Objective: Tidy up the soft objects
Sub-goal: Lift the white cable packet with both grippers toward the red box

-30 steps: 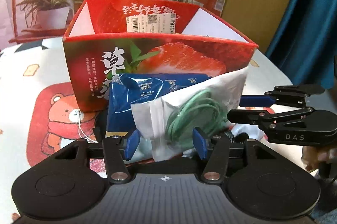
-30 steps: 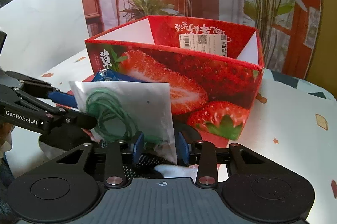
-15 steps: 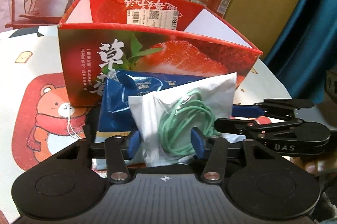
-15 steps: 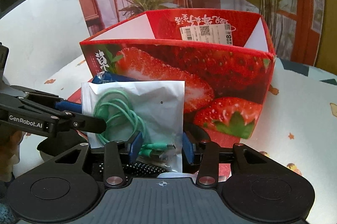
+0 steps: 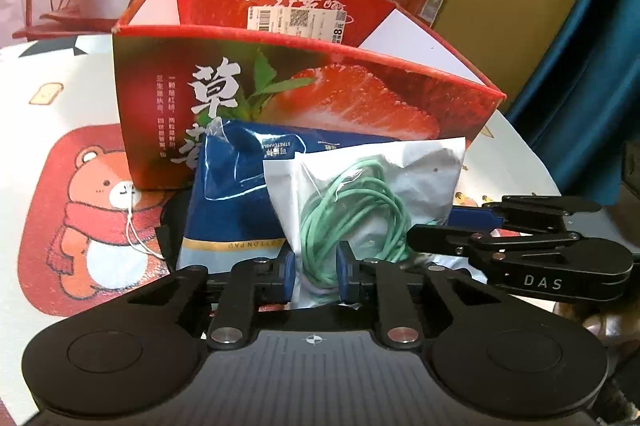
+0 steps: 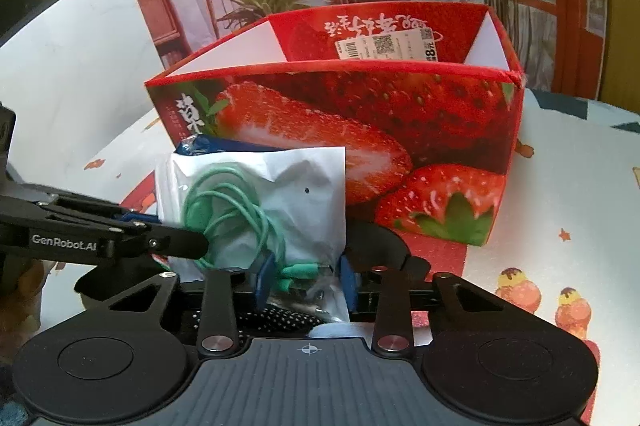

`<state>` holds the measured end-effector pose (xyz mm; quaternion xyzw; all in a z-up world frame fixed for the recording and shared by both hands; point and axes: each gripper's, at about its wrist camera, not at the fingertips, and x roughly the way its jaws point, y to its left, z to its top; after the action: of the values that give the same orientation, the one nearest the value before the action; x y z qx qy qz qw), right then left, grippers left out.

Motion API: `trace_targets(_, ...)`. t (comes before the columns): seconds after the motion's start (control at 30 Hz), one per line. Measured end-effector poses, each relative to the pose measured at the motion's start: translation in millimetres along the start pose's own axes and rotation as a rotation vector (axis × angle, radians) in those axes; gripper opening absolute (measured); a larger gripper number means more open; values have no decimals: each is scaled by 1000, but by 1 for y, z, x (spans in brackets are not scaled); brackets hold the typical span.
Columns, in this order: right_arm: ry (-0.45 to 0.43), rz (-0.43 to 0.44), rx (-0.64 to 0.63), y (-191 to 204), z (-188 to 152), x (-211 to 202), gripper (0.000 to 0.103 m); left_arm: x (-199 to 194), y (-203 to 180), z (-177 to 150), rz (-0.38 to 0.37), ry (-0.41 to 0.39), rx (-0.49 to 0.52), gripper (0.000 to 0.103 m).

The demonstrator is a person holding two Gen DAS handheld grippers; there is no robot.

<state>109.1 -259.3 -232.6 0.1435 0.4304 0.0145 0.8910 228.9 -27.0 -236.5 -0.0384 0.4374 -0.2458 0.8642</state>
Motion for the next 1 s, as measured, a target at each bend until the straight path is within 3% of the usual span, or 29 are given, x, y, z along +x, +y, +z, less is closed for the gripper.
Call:
trace_targets(0.13, -22, -5, 7, 4, 2, -9, 25, -10, -3, 3, -2, -27, 1, 20)
trace_targets(0.33, -95, -2, -1, 11, 14, -33, 21, -40, -14, 14, 28, -137, 46, 20)
trace_targets(0.6, -211, 25, -84, 25, 59, -55, 21, -76, -16, 48, 50, -287, 44, 20)
trace_targets(0.87, -267, 19, -106, 21, 119, -43, 21, -66, -4, 109, 72, -299, 60, 20)
trace_targets(1.0, -239, -2, -51, 6, 144, -21, 21, -35, 9, 135, 65, -228, 27, 20)
